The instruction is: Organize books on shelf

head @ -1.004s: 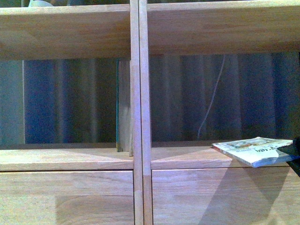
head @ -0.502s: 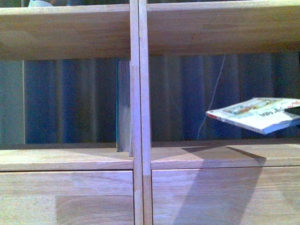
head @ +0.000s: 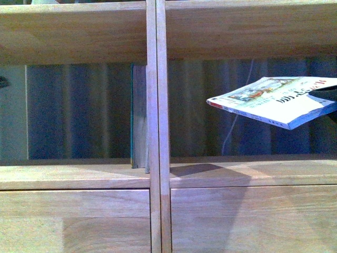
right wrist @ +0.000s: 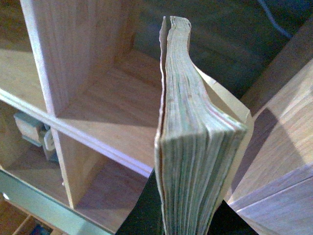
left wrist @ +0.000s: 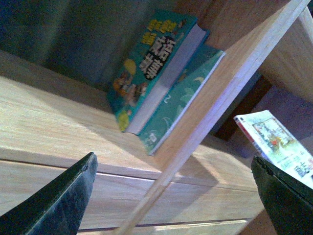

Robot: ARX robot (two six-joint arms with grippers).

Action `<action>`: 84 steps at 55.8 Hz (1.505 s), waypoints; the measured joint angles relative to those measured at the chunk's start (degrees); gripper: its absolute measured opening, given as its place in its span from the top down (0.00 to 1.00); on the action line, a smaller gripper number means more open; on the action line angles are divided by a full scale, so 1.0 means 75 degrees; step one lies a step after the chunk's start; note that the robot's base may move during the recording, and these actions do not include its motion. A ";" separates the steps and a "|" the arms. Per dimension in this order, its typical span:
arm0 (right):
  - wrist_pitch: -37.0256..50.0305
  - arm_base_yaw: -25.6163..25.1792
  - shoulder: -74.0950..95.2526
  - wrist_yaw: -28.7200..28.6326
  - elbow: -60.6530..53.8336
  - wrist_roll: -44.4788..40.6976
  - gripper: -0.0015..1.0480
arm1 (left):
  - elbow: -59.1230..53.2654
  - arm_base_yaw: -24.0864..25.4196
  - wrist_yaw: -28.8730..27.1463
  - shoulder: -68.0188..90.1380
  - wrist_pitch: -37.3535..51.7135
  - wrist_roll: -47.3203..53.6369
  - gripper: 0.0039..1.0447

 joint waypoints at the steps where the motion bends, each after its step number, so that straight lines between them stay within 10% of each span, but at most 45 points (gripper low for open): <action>1: 0.0047 0.0044 -0.0035 -0.0052 -0.0044 -0.0032 0.93 | 0.0067 -0.0079 -0.0003 0.0067 0.0000 -0.0070 0.07; 23: 0.0580 0.0822 -0.0723 -0.0423 -0.0644 -0.0268 0.93 | 0.1224 -0.2882 -0.0656 0.1670 0.0819 -0.1507 0.07; 49: 0.0906 0.1343 -0.1099 -0.0772 -0.0889 -0.0055 0.93 | 0.2215 -0.4092 -0.1352 0.2565 0.1183 -0.2250 0.07; 84: 0.1317 0.1390 -0.0487 -0.0833 -0.1014 0.0560 0.93 | 0.1909 -0.4572 -0.1687 0.2419 0.1778 -0.2008 0.91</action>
